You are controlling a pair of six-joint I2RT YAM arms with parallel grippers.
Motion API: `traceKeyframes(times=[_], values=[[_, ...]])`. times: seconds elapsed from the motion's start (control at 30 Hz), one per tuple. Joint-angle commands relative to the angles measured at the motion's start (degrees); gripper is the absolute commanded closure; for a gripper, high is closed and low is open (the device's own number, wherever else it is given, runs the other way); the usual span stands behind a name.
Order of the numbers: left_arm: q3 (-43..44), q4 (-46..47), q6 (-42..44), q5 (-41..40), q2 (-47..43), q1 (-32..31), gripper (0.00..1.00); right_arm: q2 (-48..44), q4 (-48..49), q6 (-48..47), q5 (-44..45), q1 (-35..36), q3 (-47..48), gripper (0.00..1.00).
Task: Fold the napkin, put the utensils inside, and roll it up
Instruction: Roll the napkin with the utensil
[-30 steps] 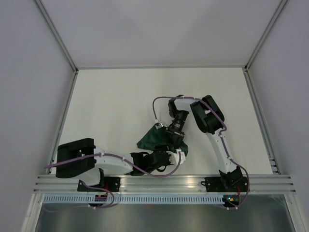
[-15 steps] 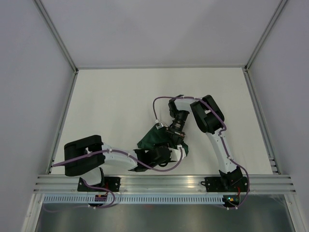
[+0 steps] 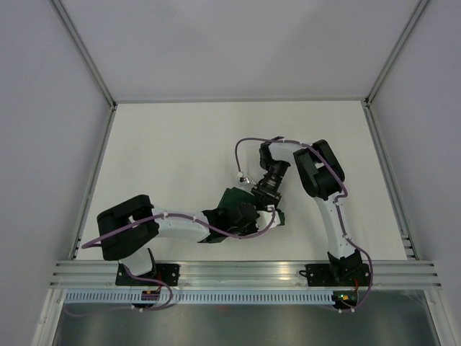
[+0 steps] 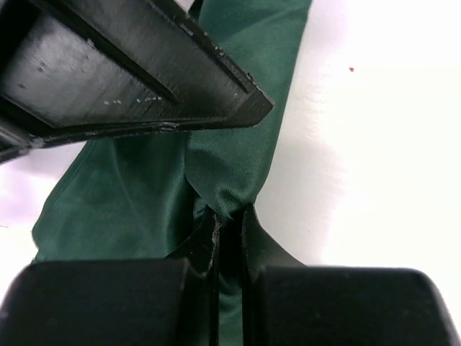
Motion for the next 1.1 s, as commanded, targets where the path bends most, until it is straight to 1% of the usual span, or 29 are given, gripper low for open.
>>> traceKeyframes(times=[0.0,0.13,0.3,0.33,0.43,0.47,0.5,0.53,0.57,0.6,0.63,0.67,0.7,0.73,0.77,0.8,0.83,0.87,0.9,0.93,0.97,1.0,1.03,1.07], values=[[0.8,-5.36,-4.88,7.47,2.04,2.91,0.98,-5.68,13.78,-4.15,2.55,-1.51,-0.64,0.47],[1.68,-6.33,-6.03,14.49,2.48,5.11,0.98,-11.58,15.53,-1.87,-2.2,-5.72,-0.55,0.43],[4.31,-8.35,-7.43,20.65,4.41,8.37,0.98,-19.74,18.88,0.77,-9.66,-14.07,-2.04,0.41],[4.75,-8.96,-7.61,23.27,4.68,8.89,0.98,-20.9,19.23,-0.27,-10.72,-16.61,-2.48,0.41],[6.59,-10.97,-8.66,29.78,5.82,11.35,0.98,-26.26,21.34,-1.5,-13.8,-19.79,-6.17,0.41],[7.82,-12.21,-9.36,31.81,6.26,12.93,0.98,-27.66,21.69,-4.38,-14.16,-21.45,-9.05,0.41],[8.35,-12.65,-9.72,33.48,6.87,13.64,0.98,-31.33,22.39,-5.1,-14.51,-21.9,-10.82,0.41],[8.97,-13.09,-9.9,36.98,7.92,14.34,0.98,-33.46,25.18,-5.89,-14.78,-22.34,-13.1,0.41],[10.37,-13.8,-10.42,38.58,8.72,15.48,0.98,-35.83,27.21,-6.6,-14.52,-22.61,-18.26,0.41],[11.25,-15.19,-10.69,40.16,9.42,16.19,0.98,-40.9,29.67,-6.26,-14.25,-22.61,-21.27,0.39],[11.95,-15.9,-10.77,43.13,11.17,16.71,0.98,-43.65,36.48,-5.21,-13.03,-22.61,-27.3,0.38],[13.18,-16.35,-11.3,44.38,11.79,17.68,0.98,-46.55,40.64,-3.46,-11.98,-22.52,-30.41,0.38],[13.71,-17.13,-11.48,46.74,12.58,18.12,0.98,-51.71,44.33,-0.57,-10.66,-22.35,-33.22,0.36],[14.24,-17.32,-11.74,47.99,13.98,18.74,0.98,-54.2,49.5,-0.02,-9.34,-21.91,-35.6,0.36],[15.03,-17.49,-12.35,49.3,14.61,19.79,0.98,-56.57,51.82,0.42,-7.59,-20.69,-40.32,0.35],[15.3,-17.84,-12.79,51.32,15.31,20.41,0.98,-61.03,55.41,1.03,-6.18,-20.15,-42.46,0.33],[15.74,-17.93,-13.06,52.21,15.93,20.93,0.98,-63.08,57.36,1.56,-4.69,-19.19,-44.48,0.33],[16.52,-18.11,-13.58,53.35,17.06,21.81,0.98,-66.93,59.55,2.44,-0.76,-16.4,-48.68,0.32],[17.05,-18.2,-13.85,54.84,17.42,22.25,0.98,-68.7,61.66,3.58,1.02,-14.72,-50.63,0.31],[18.1,-18.81,-14.2,55.46,18.3,22.95,0.98,-71.86,65.77,4.11,2.78,-11.31,-54.48,0.29],[18.64,-19.25,-14.29,56.16,18.65,23.13,0.98,-71.89,67.38,4.38,4.89,-9.44,-56.17,0.29],[19.34,-19.77,-14.47,56.43,18.92,23.31,0.98,-74.15,68.88,4.73,7.95,-7.69,-57.67,0.28],[20.04,-21.0,-14.38,56.61,19.36,23.31,0.98,-74.87,71.15,5.25,9.38,-4.27,-59.95,0.27],[21.27,-21.62,-14.38,56.78,19.53,23.49,0.98,-75.4,71.7,5.35,10.44,-2.59,-60.66,0.26]])
